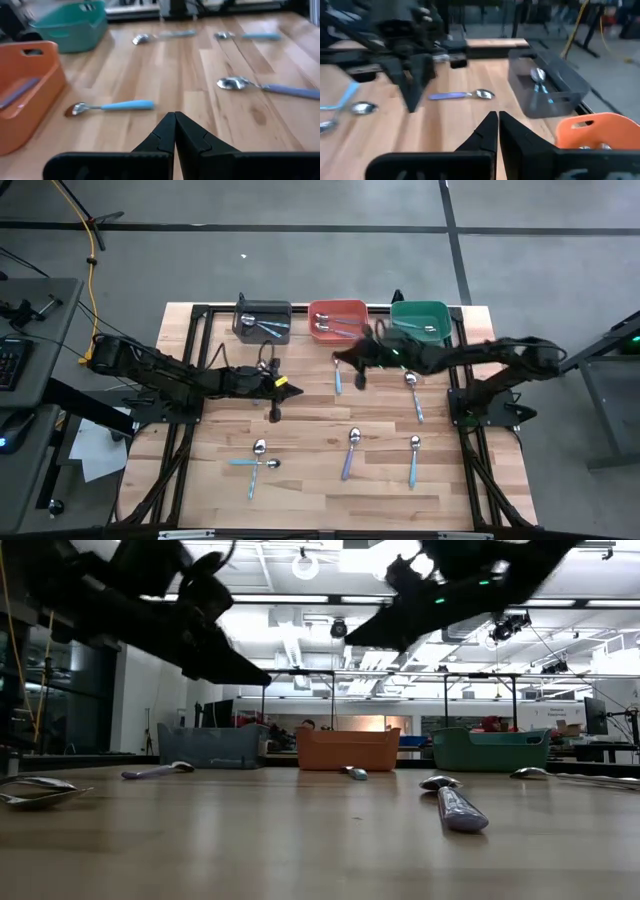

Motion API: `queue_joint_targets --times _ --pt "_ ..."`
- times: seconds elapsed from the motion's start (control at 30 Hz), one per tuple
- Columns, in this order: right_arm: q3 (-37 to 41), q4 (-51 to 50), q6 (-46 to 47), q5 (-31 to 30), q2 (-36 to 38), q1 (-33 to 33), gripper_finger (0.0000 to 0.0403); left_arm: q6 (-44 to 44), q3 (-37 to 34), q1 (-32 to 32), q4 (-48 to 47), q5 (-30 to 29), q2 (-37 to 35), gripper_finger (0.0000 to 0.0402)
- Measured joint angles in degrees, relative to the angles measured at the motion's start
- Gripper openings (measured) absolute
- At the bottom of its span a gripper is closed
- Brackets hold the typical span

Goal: Sort silverware by color (type)
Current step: Put the blue spoon into the green bin

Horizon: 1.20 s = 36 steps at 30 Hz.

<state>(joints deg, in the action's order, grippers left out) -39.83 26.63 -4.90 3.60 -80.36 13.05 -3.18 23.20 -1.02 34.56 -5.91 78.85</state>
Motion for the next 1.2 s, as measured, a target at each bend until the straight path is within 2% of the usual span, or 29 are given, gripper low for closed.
queue_joint_targets --times 0.17,0.33,0.47,0.67,0.9,1.2 --pt "11.0 11.7 0.0 -2.0 5.5 -4.2 0.0000 0.5 9.4 -3.5 -21.6 0.0 -0.1 0.0001" --pt "17.5 19.5 0.0 -2.1 7.2 -7.1 0.0000 3.4 18.2 -7.9 -39.7 -0.7 -0.1 0.0001" --pt "18.3 19.9 0.0 -2.0 7.1 -8.7 0.0000 6.5 22.9 -11.4 -49.8 -0.9 -0.1 0.0001" --pt "18.3 19.5 -1.3 -2.0 7.1 -11.3 0.0000 14.6 27.1 -16.7 -64.5 -5.3 -0.1 0.0001" --pt "18.3 19.0 -1.5 -5.1 7.1 -13.9 0.0000 26.0 27.6 -24.0 -72.9 -5.3 -0.1 0.0008" --pt "18.3 17.3 -1.5 -8.3 7.1 -16.6 0.0000 39.3 27.6 -32.2 -78.0 -3.7 -0.1 0.0078"
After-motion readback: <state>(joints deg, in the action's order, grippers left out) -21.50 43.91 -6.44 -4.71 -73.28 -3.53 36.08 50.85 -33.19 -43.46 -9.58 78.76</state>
